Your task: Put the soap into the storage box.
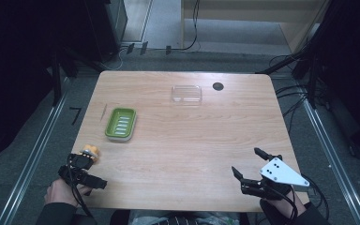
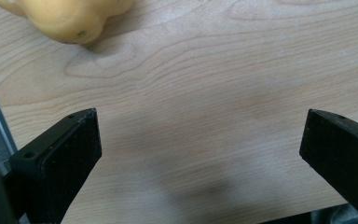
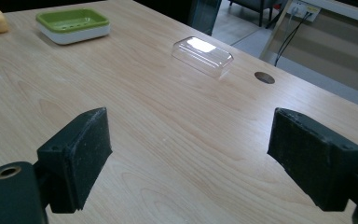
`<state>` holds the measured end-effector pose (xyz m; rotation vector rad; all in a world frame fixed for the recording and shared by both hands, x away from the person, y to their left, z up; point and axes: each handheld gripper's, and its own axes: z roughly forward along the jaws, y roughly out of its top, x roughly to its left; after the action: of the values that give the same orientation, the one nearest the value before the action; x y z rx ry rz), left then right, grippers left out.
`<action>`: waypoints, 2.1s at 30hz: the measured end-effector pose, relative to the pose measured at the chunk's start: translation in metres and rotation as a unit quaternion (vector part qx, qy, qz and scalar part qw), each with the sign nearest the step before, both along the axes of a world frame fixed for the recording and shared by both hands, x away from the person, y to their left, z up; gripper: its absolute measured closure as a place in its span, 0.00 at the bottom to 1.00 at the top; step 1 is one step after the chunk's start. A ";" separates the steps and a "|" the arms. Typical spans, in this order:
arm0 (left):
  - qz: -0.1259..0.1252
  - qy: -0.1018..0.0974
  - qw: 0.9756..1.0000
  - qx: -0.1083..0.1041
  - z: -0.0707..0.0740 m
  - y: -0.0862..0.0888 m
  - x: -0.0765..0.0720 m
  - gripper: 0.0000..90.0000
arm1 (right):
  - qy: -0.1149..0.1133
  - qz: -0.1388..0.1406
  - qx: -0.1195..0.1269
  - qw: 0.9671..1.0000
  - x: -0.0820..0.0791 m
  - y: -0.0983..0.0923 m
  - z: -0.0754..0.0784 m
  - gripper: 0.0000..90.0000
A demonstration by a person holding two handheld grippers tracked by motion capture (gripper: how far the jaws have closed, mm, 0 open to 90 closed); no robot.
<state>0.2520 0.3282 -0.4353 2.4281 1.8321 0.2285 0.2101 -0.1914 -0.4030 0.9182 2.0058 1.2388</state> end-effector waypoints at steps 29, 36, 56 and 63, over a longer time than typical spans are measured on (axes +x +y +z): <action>0.007 -0.024 1.000 -0.003 0.006 0.002 0.023 0.00 | 0.003 -0.008 0.001 1.000 -0.001 -0.004 -0.001 0.15; 0.022 -0.034 0.999 -0.011 0.006 0.014 0.028 0.00 | 0.002 -0.008 -0.004 1.000 -0.002 -0.002 -0.001 0.15; 0.037 -0.040 0.998 -0.011 0.005 0.030 0.053 0.00 | 0.004 -0.001 -0.004 1.000 0.000 0.000 0.000 0.15; 0.041 -0.035 0.998 -0.009 0.002 0.032 0.063 0.00 | 0.006 -0.001 -0.003 1.000 0.001 0.000 -0.001 0.15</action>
<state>0.3153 0.3600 -0.4337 2.3040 1.8976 0.2969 0.2109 -0.1915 -0.4036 0.9264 2.0159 1.2269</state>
